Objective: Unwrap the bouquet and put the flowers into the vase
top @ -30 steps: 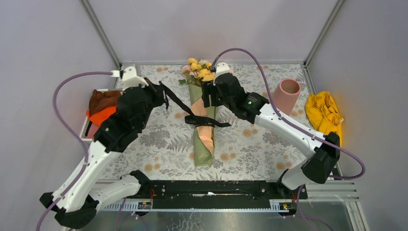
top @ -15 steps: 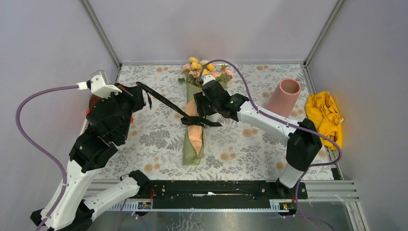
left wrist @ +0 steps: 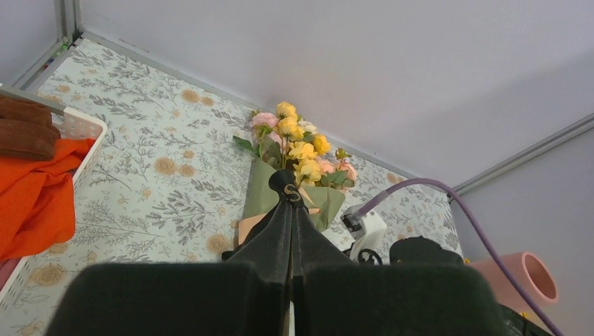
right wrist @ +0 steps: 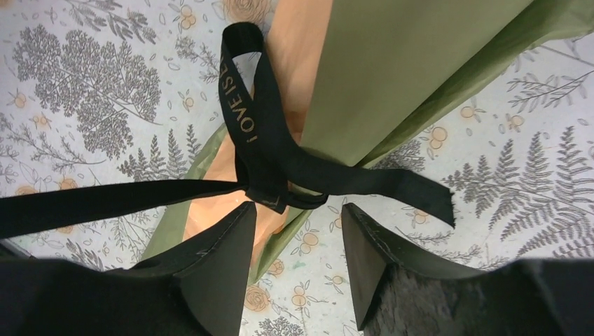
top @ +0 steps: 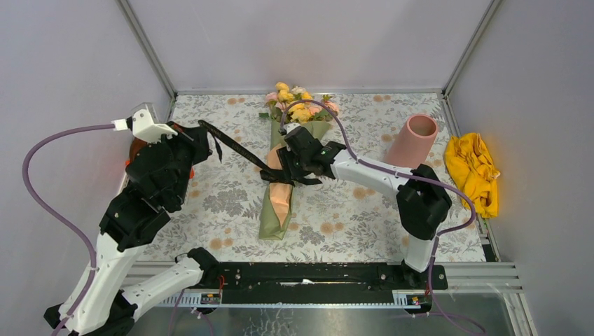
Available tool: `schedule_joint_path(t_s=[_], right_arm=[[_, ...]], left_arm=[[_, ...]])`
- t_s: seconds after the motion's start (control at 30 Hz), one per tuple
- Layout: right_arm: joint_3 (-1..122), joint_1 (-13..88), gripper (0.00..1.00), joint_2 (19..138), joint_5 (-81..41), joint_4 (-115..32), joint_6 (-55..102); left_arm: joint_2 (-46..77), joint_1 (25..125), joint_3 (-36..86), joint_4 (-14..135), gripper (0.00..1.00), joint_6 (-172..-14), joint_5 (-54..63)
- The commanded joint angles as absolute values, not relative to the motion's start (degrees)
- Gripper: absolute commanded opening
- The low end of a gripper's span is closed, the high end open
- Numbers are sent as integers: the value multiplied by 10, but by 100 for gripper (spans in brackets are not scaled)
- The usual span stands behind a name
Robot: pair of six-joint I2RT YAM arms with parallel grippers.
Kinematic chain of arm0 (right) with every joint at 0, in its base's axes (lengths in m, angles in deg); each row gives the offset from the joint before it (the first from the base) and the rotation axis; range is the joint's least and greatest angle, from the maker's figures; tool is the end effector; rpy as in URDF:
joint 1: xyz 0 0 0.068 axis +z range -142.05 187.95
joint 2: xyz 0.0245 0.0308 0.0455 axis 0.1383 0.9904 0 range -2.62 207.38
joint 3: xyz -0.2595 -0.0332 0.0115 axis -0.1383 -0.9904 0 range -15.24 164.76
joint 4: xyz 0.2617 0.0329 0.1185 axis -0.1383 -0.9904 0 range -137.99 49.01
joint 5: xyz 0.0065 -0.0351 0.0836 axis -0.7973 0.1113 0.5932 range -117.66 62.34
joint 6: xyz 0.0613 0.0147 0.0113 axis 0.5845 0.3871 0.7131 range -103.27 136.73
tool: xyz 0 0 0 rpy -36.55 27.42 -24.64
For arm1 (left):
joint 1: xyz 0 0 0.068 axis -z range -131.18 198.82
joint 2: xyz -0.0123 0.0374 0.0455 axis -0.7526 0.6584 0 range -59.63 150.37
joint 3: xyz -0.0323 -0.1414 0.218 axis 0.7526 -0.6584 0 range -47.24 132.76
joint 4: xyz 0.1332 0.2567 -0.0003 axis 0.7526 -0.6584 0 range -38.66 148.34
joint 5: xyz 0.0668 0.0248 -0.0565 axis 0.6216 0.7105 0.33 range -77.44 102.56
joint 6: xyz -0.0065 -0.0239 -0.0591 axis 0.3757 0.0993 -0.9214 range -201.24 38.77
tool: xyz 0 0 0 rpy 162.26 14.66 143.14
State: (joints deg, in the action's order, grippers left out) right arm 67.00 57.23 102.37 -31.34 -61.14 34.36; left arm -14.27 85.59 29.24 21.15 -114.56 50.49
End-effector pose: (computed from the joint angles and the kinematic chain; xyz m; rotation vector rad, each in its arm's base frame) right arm 0.2972 0.3405 0.2227 -0.6154 2.2930 0.5068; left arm 0.1456 -0.0709 0.4745 -0.4442 1.6074 -0.3746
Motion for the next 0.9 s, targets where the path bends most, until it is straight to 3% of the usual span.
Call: schedule_joint_path(t_s=[0.0,0.43,0.87], right_arm=[[659,584,55,1025,-300,-584,355],[629,590,50,1040,-288,-558,356],[682,591,49,1094,-306,-556,335]], left_arm=[[-139,860,321,220,1,-1135,534],[-138,860,327,219,2,-1132,542],[-139,860,339,219,4,-1130,535]])
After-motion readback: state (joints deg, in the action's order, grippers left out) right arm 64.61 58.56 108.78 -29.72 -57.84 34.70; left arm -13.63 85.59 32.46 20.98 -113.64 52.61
